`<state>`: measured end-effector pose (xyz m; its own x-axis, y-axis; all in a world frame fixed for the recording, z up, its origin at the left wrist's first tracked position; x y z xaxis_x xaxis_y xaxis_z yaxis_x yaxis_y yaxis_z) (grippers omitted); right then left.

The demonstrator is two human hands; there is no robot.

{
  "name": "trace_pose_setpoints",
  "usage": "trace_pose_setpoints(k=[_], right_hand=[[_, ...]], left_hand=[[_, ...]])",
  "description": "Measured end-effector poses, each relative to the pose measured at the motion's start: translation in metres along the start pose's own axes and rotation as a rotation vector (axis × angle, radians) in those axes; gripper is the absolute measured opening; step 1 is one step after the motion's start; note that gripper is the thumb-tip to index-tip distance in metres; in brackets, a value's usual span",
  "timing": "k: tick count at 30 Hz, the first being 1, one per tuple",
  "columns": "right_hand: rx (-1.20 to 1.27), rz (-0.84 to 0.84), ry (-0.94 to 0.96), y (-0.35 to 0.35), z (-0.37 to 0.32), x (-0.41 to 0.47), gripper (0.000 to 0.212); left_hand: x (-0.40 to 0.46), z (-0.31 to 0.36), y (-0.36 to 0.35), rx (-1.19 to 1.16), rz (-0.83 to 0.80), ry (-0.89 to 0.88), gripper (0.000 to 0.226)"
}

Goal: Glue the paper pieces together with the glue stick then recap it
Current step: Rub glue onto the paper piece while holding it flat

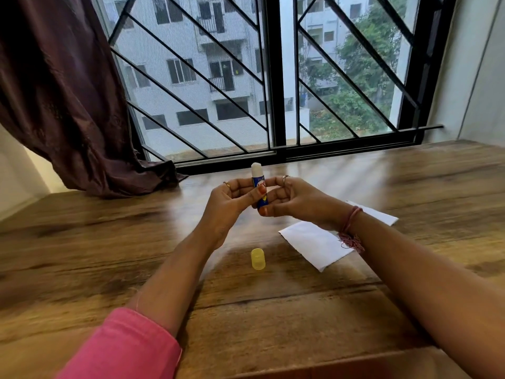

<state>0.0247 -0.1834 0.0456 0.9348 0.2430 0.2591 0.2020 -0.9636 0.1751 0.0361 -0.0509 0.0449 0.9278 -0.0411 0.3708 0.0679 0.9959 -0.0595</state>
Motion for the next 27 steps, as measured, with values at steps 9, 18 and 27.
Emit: trace_pose_setpoints(k=[9, 18, 27], right_hand=[[0.039, 0.126, 0.072, 0.001, -0.003, -0.002, 0.039], [0.011, 0.201, 0.058, 0.014, -0.006, -0.003, 0.046], [-0.049, 0.250, 0.048, 0.044, -0.008, -0.022, 0.042]], left_hand=[[-0.003, 0.005, -0.001, -0.018, 0.019, 0.022, 0.036], [-0.007, 0.021, 0.011, 0.353, 0.193, -0.114, 0.041], [-0.057, 0.061, -0.003, 0.494, 0.138, -0.528, 0.013]])
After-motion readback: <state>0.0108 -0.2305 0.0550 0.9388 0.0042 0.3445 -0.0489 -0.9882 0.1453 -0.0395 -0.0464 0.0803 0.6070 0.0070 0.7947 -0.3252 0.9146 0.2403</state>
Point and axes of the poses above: each hand's wrist, its own x-axis towards the middle knuckle, its own y-axis out of the back of the hand, z = x × y, the point moved 7 cm from there along x, towards the middle knuckle, and after that the axes turned 12 degrees about z, right-handed, at the moved point
